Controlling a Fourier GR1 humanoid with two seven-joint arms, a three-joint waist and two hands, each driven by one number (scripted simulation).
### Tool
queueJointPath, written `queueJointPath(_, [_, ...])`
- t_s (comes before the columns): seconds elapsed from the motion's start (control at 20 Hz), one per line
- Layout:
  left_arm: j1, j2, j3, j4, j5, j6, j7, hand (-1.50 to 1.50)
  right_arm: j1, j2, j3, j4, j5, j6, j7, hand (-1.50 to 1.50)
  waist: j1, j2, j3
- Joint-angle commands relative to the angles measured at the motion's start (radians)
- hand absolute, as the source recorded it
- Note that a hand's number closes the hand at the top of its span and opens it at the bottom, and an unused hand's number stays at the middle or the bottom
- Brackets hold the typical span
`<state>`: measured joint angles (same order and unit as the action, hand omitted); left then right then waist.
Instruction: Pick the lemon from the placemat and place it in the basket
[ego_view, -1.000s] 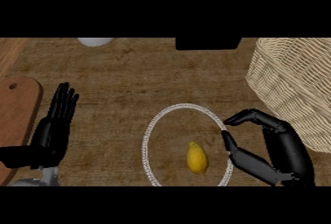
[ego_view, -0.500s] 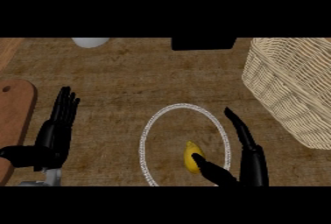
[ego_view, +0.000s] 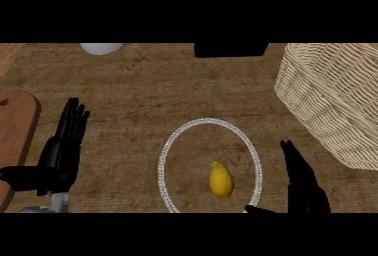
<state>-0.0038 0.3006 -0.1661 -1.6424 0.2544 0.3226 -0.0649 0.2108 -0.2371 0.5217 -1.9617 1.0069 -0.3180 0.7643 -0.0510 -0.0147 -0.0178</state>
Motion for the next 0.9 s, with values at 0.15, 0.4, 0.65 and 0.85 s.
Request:
queueJointPath(0.15, [-0.013,0.0,-0.029,-0.027,-0.013,-0.008,0.027,0.0,-0.038,0.086,0.161,-0.236,0.095,0.44,0.388,-1.5,0.044,0.007,0.009])
queueJointPath(0.4, [0.004,-0.017,-0.039,-0.027,-0.015,-0.012,0.017,0.0,-0.191,0.232,0.217,-0.299,0.142,0.669,0.613,-1.5,0.063,0.013,0.012])
queueJointPath(0.65, [-0.036,-0.029,-0.024,0.005,-0.02,-0.001,0.017,0.0,-0.197,0.235,0.237,-0.226,0.174,0.69,0.679,-1.5,0.056,0.016,0.012])
queueJointPath(0.85, [-0.024,-0.053,-0.061,-0.034,-0.046,0.027,0.049,0.0,-0.194,0.236,0.226,-0.207,0.168,0.694,0.701,-1.5,0.059,0.015,0.015])
